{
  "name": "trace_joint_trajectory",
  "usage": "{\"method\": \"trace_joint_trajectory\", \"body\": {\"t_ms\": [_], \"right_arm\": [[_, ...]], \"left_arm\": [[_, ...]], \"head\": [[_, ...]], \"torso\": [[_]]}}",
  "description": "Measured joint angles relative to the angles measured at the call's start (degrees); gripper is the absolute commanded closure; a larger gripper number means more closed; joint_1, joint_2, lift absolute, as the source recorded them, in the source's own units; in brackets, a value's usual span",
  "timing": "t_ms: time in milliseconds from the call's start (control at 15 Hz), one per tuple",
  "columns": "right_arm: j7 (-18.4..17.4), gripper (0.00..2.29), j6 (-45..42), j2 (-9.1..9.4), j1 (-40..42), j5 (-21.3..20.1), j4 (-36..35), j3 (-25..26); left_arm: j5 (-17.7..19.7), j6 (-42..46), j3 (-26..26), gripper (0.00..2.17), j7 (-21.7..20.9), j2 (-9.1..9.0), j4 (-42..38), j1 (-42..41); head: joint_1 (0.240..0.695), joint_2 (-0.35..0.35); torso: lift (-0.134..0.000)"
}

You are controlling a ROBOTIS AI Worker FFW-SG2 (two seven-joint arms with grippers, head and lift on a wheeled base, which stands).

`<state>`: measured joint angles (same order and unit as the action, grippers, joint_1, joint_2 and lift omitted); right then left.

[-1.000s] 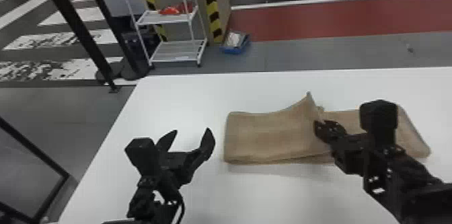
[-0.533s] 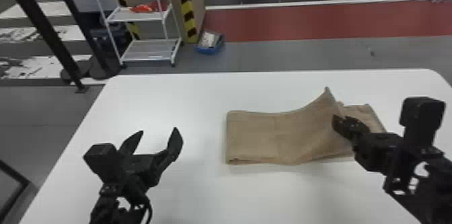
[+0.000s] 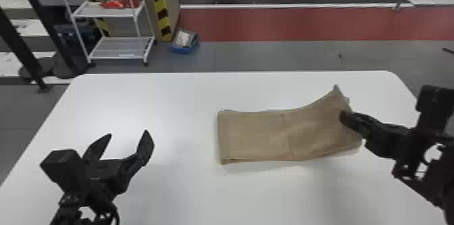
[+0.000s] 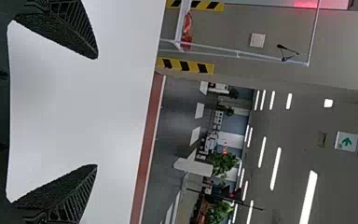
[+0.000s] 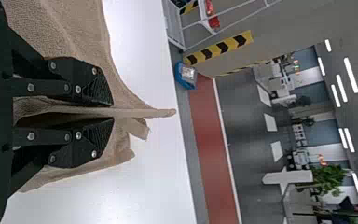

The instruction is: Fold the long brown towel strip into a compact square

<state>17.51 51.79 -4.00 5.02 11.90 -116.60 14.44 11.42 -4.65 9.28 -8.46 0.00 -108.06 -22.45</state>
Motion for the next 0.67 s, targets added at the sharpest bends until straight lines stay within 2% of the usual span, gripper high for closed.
{"method": "trace_joint_trajectory", "body": {"t_ms": [267, 467, 667], "right_arm": [[0.4, 0.07, 5.8, -0.26, -1.6, -0.2, 2.3, 2.5], [3.1, 0.08, 11.4, -0.99, -3.3, -1.4, 2.5, 4.5], [4.7, 0.12, 13.0, -1.39, -5.1, -3.8, 4.9, 5.2]], "left_arm": [[0.0, -0.1, -0.2, 0.04, -0.3, 0.00, -0.1, -0.7], [0.0, -0.1, -0.2, 0.04, -0.7, 0.00, 0.0, -0.9], [0.0, -0.1, -0.2, 0.04, -0.9, 0.00, 0.3, -0.9]], "head": [[0.695, -0.016], [0.695, -0.034], [0.695, -0.048]], "torso": [[-0.126], [-0.126], [-0.126]]}}
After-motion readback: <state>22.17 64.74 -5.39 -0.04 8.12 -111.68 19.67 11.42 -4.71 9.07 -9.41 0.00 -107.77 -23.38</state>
